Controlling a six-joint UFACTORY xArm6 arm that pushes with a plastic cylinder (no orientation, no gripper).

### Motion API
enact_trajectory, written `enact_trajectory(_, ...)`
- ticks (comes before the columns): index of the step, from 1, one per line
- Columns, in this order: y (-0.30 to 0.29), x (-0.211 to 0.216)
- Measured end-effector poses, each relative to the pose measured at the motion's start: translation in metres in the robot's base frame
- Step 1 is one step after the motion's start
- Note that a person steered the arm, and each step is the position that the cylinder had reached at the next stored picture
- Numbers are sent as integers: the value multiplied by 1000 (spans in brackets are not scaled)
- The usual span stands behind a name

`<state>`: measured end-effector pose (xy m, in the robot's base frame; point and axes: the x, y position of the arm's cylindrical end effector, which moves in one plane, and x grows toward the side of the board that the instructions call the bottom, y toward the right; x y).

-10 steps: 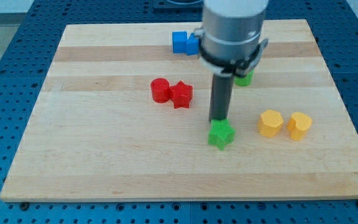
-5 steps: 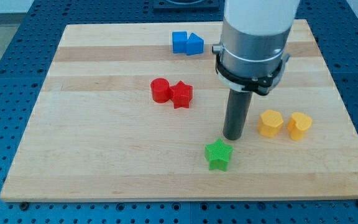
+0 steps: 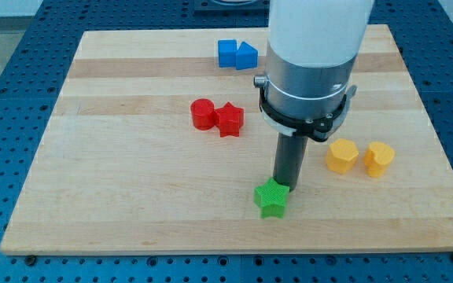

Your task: Place the green star at bottom center of the board

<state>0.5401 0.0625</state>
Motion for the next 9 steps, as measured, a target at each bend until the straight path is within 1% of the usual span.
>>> enact_trajectory(1, 41, 0)
enact_trajectory(2, 55, 7)
enact_trajectory(3, 45, 33)
enact_trajectory(5, -6, 30)
enact_trajectory(7, -40, 30)
enact_trajectory(8, -31, 30)
enact_trajectory(9, 27, 29)
